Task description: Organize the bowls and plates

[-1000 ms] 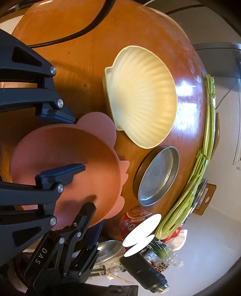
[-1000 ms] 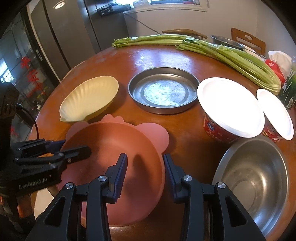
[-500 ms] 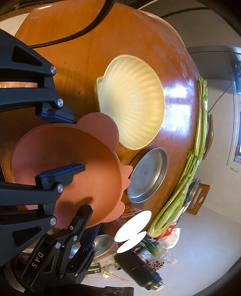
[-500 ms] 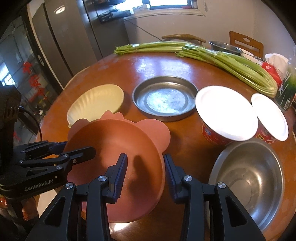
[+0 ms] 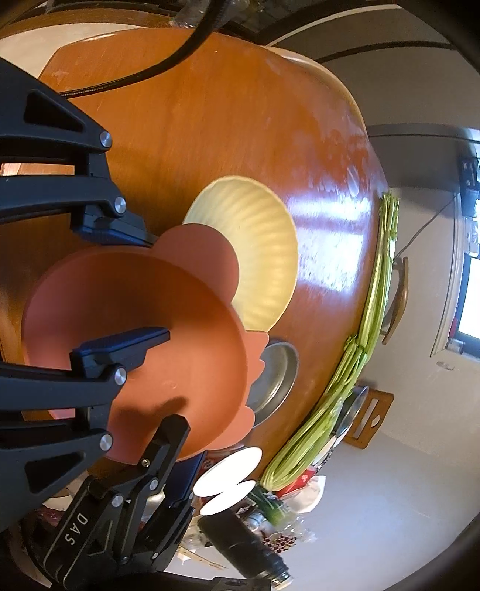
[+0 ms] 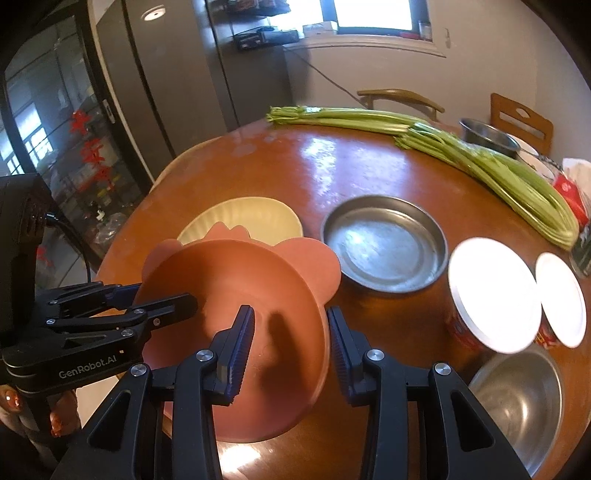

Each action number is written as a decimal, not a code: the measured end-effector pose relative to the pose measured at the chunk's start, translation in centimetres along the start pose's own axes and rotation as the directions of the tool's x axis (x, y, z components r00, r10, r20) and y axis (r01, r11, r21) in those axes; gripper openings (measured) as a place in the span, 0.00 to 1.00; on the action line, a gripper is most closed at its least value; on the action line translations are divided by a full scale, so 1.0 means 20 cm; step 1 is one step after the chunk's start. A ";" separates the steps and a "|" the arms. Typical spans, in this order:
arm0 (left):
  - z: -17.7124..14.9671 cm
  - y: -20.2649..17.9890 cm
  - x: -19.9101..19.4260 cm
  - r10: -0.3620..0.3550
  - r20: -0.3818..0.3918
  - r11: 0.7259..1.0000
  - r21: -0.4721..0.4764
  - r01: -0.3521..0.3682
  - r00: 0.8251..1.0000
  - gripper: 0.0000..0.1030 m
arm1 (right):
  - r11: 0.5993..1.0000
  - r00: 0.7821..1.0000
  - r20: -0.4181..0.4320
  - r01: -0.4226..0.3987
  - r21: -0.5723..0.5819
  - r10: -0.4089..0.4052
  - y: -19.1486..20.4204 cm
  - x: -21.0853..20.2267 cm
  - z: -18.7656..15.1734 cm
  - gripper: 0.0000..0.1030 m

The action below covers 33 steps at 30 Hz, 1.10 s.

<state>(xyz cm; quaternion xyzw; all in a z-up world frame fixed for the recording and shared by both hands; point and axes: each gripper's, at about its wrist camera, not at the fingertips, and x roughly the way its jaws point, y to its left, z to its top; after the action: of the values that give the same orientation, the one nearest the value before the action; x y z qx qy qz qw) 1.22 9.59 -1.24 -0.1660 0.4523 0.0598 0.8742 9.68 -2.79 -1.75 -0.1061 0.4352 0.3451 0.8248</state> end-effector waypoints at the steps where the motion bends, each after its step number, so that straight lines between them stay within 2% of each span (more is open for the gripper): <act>1: 0.01 0.02 0.00 0.001 0.003 1.000 -0.005 -0.001 1.000 0.39 | 1.000 1.000 0.000 -0.003 -0.001 0.003 0.01 0.01 0.01 0.41; 13: 0.08 0.12 -0.03 0.012 0.028 1.000 -0.025 -0.011 1.000 0.39 | 0.999 1.000 -0.010 -0.016 -0.037 0.016 0.09 0.09 0.11 0.41; 26: 0.29 0.22 -0.01 0.039 0.060 0.999 -0.023 -0.037 0.997 0.39 | 0.998 1.000 -0.013 -0.003 -0.064 0.002 0.15 0.22 0.28 0.41; 33: 0.38 0.26 0.04 0.029 0.061 0.999 -0.025 -0.028 0.998 0.39 | 0.998 1.000 -0.015 0.009 -0.058 -0.010 0.15 0.28 0.35 0.41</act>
<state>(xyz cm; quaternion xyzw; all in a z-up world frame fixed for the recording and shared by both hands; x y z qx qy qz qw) 6.16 16.99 0.93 -0.1682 0.4267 0.0830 0.8847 14.29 5.45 -1.71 -0.1345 0.4307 0.3527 0.8198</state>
